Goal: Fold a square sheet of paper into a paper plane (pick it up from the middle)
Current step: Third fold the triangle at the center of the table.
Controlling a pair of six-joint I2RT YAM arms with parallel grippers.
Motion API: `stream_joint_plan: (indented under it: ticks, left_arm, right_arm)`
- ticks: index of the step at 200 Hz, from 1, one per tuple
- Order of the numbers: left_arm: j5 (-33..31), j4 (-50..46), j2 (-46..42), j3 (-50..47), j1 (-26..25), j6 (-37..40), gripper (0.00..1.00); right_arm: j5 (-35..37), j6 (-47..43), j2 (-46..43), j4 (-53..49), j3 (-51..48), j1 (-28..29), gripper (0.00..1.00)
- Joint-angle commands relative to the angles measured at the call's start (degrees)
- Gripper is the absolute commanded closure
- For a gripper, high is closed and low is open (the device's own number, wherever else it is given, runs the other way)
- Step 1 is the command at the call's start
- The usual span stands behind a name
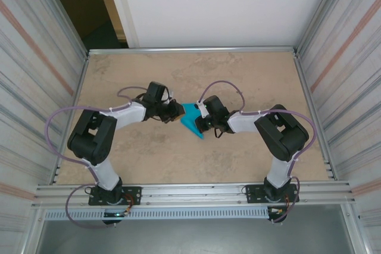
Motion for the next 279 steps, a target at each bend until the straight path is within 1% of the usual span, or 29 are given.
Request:
stream_joint_plan:
  ticks: [1,29,61,164,279]
  left_arm:
    - [1.0,5.3,-2.3,-1.5,-2.4,-3.9,0.87]
    - [-0.2,3.4,-1.0,-1.5,-4.6,-2.9,0.89]
    - [1.0,5.5,1.8,-1.3,-5.1,-3.5,0.89]
    - [-1.3,2.7,4.6,-0.7,-5.2,-2.1,0.90]
    - [-2.2,1.3,5.8,-0.8,-5.3,-1.7,0.91]
  right_arm:
    - [-1.2,1.0,0.7,-1.6,1.0,-0.4,1.00]
    - [-1.2,1.1,0.9,-1.5,1.2,-0.4,1.00]
    - [-1.4,1.2,0.9,-1.7,1.4,-0.5,1.00]
    - [-1.4,1.5,1.1,-1.8,1.5,-0.7,1.00]
    - [-1.8,1.8,1.4,-2.1,1.8,-0.6,1.00]
